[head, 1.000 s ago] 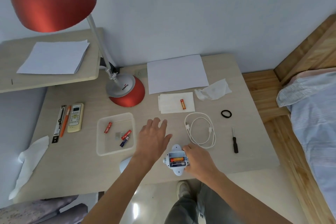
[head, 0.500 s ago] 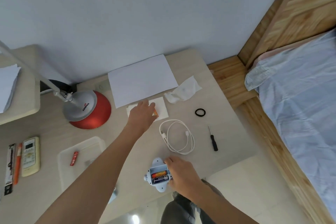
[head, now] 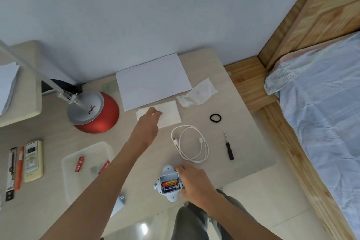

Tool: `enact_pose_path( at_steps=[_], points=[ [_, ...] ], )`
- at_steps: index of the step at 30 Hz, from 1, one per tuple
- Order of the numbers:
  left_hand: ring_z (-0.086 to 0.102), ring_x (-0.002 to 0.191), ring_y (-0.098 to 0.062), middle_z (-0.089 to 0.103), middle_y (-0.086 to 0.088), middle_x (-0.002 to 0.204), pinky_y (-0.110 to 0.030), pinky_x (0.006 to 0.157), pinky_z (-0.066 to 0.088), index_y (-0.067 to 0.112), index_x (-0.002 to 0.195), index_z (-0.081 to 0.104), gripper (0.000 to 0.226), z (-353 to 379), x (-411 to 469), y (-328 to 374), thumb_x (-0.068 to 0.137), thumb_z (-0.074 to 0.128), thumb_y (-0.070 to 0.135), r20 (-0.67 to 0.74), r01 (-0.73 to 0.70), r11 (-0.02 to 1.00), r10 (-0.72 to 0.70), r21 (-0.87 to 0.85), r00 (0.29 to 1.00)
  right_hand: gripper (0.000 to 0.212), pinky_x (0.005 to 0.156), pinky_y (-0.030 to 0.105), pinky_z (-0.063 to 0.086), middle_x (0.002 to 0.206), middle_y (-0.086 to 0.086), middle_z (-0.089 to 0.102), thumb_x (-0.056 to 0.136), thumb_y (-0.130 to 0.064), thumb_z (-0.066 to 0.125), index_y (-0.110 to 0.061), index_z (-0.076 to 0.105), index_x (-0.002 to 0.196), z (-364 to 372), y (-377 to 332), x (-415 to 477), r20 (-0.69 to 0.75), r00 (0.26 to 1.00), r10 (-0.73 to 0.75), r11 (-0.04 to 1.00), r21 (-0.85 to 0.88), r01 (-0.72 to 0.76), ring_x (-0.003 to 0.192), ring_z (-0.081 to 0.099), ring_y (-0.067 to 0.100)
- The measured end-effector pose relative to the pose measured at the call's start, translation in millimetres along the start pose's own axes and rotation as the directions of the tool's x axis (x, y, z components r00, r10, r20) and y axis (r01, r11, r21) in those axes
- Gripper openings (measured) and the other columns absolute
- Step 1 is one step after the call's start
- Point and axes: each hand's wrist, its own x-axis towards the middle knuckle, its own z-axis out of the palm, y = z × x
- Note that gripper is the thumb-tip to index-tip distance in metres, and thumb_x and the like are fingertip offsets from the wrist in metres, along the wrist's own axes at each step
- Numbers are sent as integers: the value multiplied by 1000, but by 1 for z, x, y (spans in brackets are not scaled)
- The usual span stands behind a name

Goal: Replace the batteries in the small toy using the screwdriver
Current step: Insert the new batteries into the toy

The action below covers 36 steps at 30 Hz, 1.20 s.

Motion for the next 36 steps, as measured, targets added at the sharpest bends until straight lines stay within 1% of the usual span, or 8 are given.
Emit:
enact_pose_path(
  at_steps=[4, 9, 16, 19, 24, 30, 32, 36],
  points=[
    [69, 104, -28, 61, -4, 130, -36, 94, 57, 14, 133, 73, 55, -9, -47, -6, 86, 68, -14, -45, 35, 995, -39, -92, 998, 53, 96, 32, 57, 124, -2, 63, 89, -31, 82, -22, 53, 133, -2, 2, 2, -5, 1000, -28, 999, -23, 28, 109, 64, 16],
    [71, 88, -12, 70, 5, 107, -35, 85, 63, 20, 123, 79, 46, -9, -119, 2, 84, 83, -4, -49, -6, 976, -5, -218, 999, 55, 96, 26, 56, 124, -4, 63, 88, -37, 83, -24, 54, 134, -6, 4, 2, -21, 998, -61, 998, -19, 60, 109, 65, 15],
    [70, 90, -15, 74, 2, 107, -26, 83, 59, 19, 125, 78, 32, 19, -176, 30, 94, 82, 12, -27, -54, 973, 49, -225, 998, 56, 93, 28, 60, 115, -8, 64, 84, -44, 85, -28, 56, 129, -5, 6, 4, -44, 996, -81, 996, -30, 80, 102, 67, 14],
    [70, 91, -15, 73, 1, 109, -11, 82, 50, 19, 127, 77, 28, 30, -183, 39, 99, 78, 19, -28, -56, 972, 51, -229, 998, 56, 92, 28, 59, 115, -7, 65, 83, -46, 85, -26, 58, 128, -5, 7, 5, -51, 994, -94, 995, -34, 92, 101, 67, 14],
    [69, 92, -16, 71, 0, 108, -28, 81, 62, 21, 124, 76, 27, 39, -183, 46, 97, 79, 20, -82, -107, 971, 91, -216, 992, 60, 93, 26, 57, 120, -6, 67, 81, -50, 85, -26, 58, 130, -4, 10, 4, -59, 993, -101, 995, -17, 100, 104, 68, 15],
    [69, 90, -16, 72, -1, 105, -28, 80, 62, 18, 120, 78, 23, 43, -175, 55, 98, 78, 18, -123, -150, 970, 128, -193, 984, 57, 91, 26, 58, 119, -6, 67, 81, -48, 84, -27, 59, 128, -2, 14, 2, -77, 991, -108, 994, -33, 106, 102, 67, 15],
    [69, 88, -18, 73, -1, 102, -31, 76, 62, 18, 115, 79, 18, 46, -174, 54, 97, 79, 23, -140, -155, 972, 132, -175, 981, 54, 90, 29, 59, 116, -5, 67, 82, -46, 84, -26, 59, 126, -3, 14, 2, -76, 991, -113, 993, -30, 111, 100, 67, 15],
    [67, 83, -19, 74, -1, 96, -29, 72, 59, 16, 102, 80, 12, 51, -172, 54, 92, 85, 20, -182, -193, 971, 166, -141, 969, 52, 88, 26, 57, 117, -4, 67, 84, -44, 83, -25, 59, 126, -1, 17, 1, -84, 990, -113, 994, -8, 113, 100, 68, 16]
  ],
)
